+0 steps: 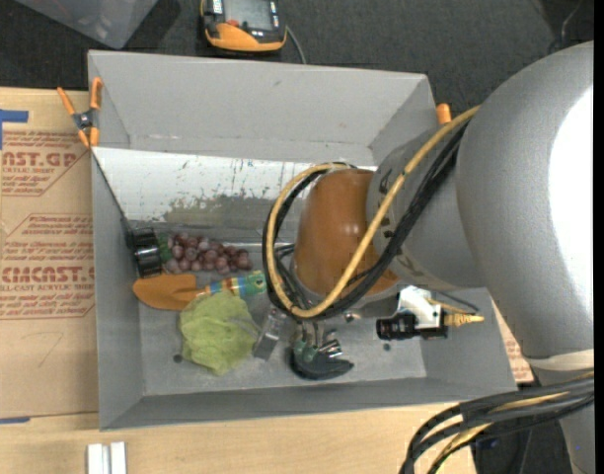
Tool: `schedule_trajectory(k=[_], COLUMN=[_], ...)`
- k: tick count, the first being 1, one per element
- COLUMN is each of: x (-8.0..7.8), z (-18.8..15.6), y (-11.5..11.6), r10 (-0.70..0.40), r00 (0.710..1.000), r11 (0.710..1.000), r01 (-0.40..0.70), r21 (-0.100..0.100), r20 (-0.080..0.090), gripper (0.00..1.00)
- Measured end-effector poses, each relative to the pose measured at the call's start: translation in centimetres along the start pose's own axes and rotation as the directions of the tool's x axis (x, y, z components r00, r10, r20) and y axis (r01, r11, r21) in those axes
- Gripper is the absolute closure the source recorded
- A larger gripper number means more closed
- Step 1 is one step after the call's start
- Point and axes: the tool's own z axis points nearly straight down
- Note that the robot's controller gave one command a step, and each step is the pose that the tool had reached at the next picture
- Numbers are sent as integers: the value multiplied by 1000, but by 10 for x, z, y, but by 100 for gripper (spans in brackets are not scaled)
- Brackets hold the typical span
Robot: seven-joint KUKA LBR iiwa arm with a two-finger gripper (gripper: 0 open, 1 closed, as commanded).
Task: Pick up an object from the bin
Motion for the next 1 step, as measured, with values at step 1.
schedule_trajectory(k=[1], x=[1], z=[-44], y=[0], r10=[-1], r00=[1000], r11=[1000], r01=[1], r21=[2], r20=[-3], gripper=[100])
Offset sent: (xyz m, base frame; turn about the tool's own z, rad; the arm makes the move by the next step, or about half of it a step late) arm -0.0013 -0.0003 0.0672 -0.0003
